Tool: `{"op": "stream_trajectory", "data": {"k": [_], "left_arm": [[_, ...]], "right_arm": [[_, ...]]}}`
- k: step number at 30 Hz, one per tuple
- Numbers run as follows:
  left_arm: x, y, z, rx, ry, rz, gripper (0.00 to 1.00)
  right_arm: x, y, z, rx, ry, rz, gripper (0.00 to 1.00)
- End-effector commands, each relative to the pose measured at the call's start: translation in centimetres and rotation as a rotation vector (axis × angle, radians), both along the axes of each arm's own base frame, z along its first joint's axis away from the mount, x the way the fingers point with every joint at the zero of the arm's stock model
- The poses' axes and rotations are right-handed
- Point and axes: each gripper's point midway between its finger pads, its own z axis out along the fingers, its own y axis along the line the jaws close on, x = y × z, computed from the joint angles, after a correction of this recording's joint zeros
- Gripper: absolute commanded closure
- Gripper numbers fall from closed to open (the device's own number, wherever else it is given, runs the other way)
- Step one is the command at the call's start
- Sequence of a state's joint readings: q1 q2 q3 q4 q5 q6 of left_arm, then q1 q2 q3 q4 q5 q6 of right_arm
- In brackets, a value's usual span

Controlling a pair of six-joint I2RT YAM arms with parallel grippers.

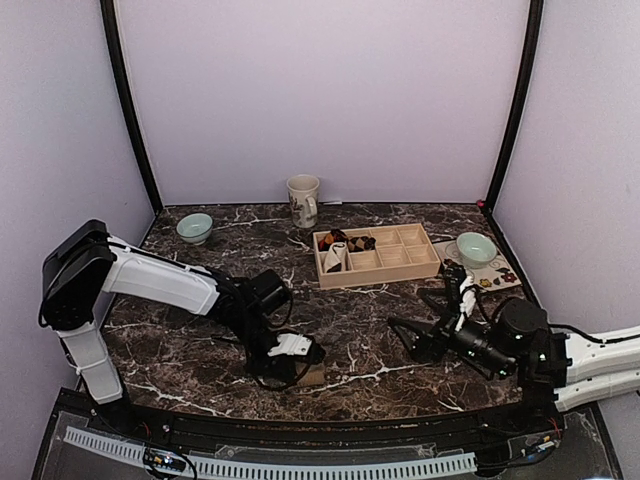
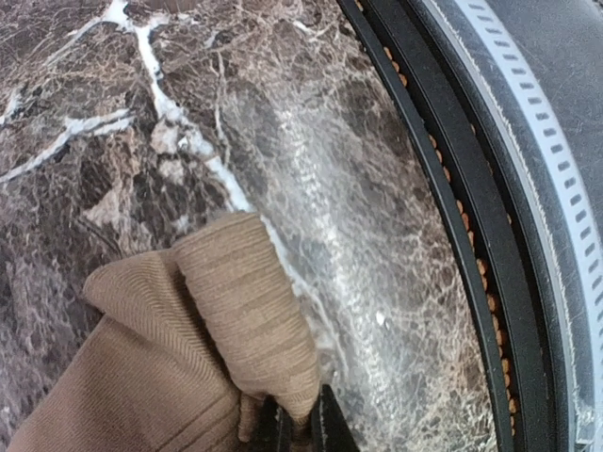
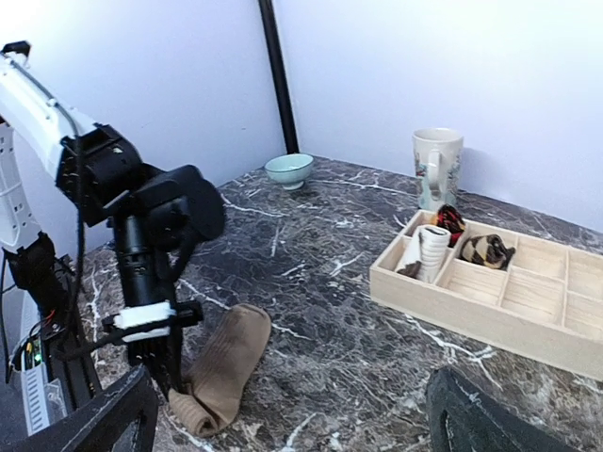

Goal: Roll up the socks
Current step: Roll the sock at the center of the board.

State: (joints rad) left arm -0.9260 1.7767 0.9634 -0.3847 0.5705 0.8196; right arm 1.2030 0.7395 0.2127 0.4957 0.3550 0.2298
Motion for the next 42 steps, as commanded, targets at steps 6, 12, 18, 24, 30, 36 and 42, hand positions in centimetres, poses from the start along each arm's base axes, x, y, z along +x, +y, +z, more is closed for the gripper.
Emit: {"op": "stream_trajectory", "data": {"k": [6,12,18,24,30,36,42], "left_arm": [[-1.2,-0.6,-1.4,0.106,0.445,0.100,1.00],[0.1,-0.6,0.0,0.040,0.601,0.185,0.99],[0.3,-0.7,-0.6,0.060,0.670,0.208,0.99],[1.0,-0.7,-0.6,0.055,0.710,0.239,0.99],[1.1,-0.6,-0.8,0.061,0.728,0.260,0.98],[1.1,-0.5,-0.6,0.054,0.734,0.258,0.98],[1.1,-0.5,-0.3,0.052,0.736,0.248,0.98]], "right_arm": [[-4.6,7.1,-3.7,-0.386,-0.010,0.355,0.01],[-6.6,7.8,-6.4,-0.456,-0.036,0.414,0.01],[-7.2,8.8,-7.9,-0.540,-0.069,0.443,0.02],[-7.2,11.2,-9.0,-0.602,-0.130,0.541,0.00],[-6.1,13.7,-10.4,-0.624,-0.136,0.603,0.01],[-5.4,16.3,-12.6,-0.637,-0.087,0.717,0.24],[-4.3,16.6,-14.9,-0.687,-0.105,0.719,0.28]]}}
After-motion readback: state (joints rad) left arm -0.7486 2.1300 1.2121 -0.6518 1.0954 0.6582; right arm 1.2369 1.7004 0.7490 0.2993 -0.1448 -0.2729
